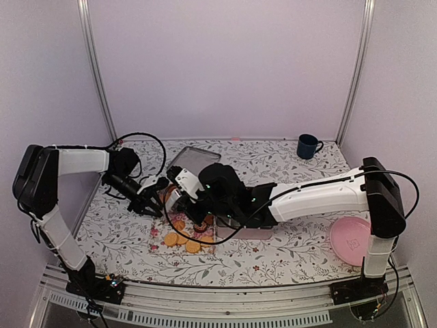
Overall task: Pack the cookies
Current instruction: Pass from the right arm to the left
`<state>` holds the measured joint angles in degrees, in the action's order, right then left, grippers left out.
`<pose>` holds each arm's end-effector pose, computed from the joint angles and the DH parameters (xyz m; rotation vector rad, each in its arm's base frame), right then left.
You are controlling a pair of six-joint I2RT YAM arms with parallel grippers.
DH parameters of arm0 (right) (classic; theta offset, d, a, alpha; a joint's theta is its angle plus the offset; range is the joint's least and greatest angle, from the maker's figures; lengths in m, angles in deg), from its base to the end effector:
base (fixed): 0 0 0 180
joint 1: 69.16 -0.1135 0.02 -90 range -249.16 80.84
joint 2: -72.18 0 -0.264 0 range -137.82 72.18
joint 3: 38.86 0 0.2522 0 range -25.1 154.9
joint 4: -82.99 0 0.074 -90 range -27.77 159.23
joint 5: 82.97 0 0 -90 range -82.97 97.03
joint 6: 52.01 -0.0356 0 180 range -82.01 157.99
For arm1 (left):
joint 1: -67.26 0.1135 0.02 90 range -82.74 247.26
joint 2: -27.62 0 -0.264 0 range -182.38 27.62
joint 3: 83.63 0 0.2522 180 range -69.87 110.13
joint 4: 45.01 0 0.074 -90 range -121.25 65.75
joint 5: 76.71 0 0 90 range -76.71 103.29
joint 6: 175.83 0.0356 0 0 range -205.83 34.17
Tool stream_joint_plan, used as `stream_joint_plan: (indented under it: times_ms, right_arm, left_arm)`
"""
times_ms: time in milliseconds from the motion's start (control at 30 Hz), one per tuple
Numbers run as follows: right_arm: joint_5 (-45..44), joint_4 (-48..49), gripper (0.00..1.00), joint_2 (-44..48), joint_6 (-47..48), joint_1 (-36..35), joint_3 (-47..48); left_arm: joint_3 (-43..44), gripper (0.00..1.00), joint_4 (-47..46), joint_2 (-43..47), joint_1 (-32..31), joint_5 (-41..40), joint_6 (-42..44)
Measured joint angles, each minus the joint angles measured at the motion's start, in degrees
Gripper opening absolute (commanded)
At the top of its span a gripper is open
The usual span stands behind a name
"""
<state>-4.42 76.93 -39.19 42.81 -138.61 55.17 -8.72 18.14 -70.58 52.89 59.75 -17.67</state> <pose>0.1670 0.4253 0.2409 -1.1056 1.6788 0.5344 0.2798 -0.0983 0.1768 1.7156 1.9034 -0.9448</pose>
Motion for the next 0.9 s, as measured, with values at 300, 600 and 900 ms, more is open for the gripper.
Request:
stream_joint_plan:
  times_ms: [300, 600, 900]
  right_arm:
    - [0.52, -0.31, 0.22, 0.0, -0.81, 0.68, 0.02]
    - [1.64, -0.79, 0.44, 0.09, -2.03, 1.88, -0.13]
    - [12.79, 9.88, 0.74, 7.85, -6.73, 4.24, -13.05]
  left_arm:
    - [0.74, 0.12, 2.78, -1.27, -1.33, 0.74, 4.07]
    - [0.76, 0.0, 5.68, -1.25, -2.89, 1.42, 4.35]
    - [3.72, 0.0, 10.93, -0.83, -3.67, 5.53, 4.52]
